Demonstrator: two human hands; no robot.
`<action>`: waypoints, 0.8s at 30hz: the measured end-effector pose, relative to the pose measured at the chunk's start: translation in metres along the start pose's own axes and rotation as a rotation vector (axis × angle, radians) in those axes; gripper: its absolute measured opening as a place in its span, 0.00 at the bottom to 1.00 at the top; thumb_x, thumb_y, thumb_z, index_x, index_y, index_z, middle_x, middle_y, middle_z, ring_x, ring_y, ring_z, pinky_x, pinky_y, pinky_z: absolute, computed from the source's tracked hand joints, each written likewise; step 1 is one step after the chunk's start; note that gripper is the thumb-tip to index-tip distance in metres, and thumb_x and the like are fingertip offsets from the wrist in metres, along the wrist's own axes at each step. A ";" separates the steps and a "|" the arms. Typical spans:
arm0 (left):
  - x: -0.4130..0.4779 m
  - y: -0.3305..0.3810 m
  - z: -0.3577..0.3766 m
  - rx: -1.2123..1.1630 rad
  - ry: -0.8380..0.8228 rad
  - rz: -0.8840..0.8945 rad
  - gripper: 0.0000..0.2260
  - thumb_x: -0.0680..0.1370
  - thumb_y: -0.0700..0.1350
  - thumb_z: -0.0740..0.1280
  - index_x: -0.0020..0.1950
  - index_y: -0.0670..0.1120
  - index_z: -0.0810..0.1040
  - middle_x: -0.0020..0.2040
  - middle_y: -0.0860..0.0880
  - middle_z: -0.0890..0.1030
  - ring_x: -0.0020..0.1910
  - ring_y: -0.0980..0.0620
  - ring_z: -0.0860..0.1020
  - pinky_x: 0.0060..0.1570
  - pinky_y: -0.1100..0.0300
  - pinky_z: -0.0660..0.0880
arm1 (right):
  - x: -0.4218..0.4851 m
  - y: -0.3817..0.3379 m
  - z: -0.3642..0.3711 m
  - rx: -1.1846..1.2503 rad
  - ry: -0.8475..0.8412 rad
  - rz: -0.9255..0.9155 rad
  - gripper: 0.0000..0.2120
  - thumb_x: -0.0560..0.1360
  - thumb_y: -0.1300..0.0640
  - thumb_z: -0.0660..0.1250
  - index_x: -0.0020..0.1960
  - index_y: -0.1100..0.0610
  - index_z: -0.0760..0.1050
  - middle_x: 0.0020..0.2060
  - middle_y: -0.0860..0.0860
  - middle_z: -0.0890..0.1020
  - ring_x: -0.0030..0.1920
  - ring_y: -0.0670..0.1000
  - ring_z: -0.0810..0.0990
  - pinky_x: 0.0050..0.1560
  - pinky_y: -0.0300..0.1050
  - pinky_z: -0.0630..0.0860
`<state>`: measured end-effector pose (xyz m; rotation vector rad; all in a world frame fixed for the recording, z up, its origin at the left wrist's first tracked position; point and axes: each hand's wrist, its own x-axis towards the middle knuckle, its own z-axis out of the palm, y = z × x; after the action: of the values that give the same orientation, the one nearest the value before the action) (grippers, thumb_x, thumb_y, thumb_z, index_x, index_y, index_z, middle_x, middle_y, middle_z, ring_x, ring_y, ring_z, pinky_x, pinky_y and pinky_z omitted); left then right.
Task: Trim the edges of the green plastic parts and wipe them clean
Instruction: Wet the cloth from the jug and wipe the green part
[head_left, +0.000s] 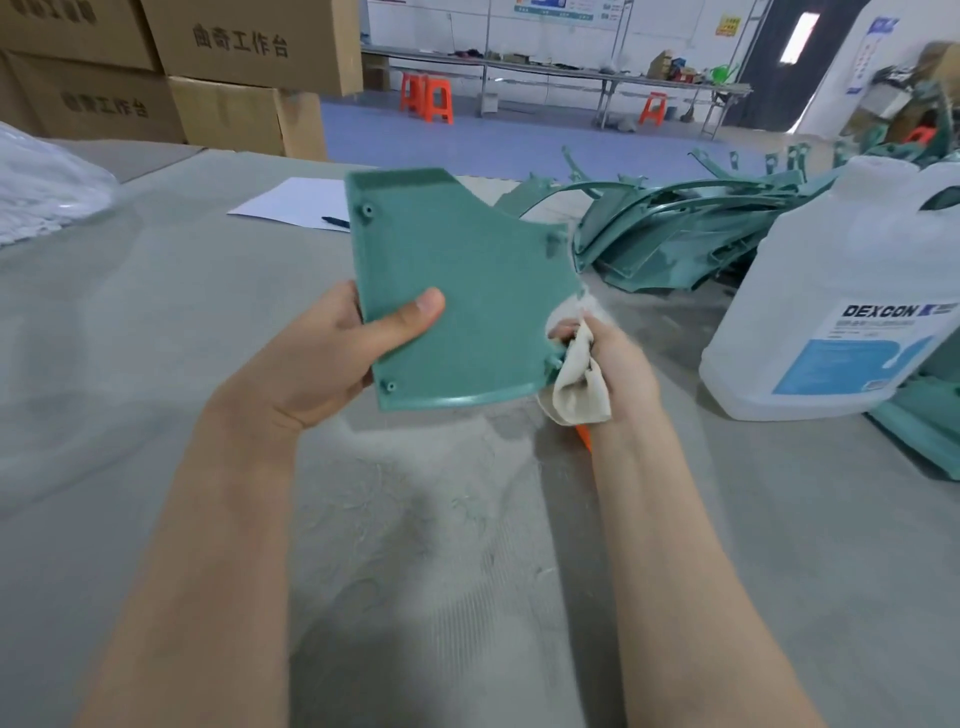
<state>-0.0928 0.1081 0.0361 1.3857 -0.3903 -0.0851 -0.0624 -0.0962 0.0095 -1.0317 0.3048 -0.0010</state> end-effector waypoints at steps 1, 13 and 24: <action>-0.002 0.001 -0.001 0.014 -0.031 -0.004 0.10 0.73 0.45 0.65 0.54 0.49 0.79 0.51 0.54 0.85 0.51 0.56 0.83 0.45 0.65 0.78 | 0.000 0.000 -0.001 -0.008 0.034 -0.013 0.12 0.81 0.57 0.60 0.39 0.57 0.72 0.24 0.46 0.77 0.23 0.43 0.75 0.26 0.31 0.72; -0.006 0.002 -0.016 -0.104 0.104 0.021 0.12 0.74 0.47 0.67 0.57 0.47 0.78 0.51 0.52 0.85 0.51 0.53 0.83 0.44 0.62 0.80 | 0.015 -0.007 -0.018 0.110 0.192 -0.125 0.16 0.83 0.57 0.56 0.37 0.58 0.68 0.22 0.47 0.75 0.20 0.44 0.74 0.23 0.35 0.71; 0.001 0.010 -0.033 -0.662 0.594 0.213 0.12 0.82 0.45 0.60 0.48 0.47 0.82 0.43 0.53 0.86 0.43 0.57 0.84 0.37 0.65 0.79 | 0.024 -0.003 -0.028 -0.287 0.464 -0.377 0.20 0.83 0.48 0.56 0.34 0.54 0.65 0.30 0.51 0.73 0.29 0.48 0.73 0.37 0.43 0.70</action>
<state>-0.0832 0.1409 0.0411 0.6591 0.0051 0.3421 -0.0456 -0.1248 -0.0067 -1.3590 0.5374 -0.5564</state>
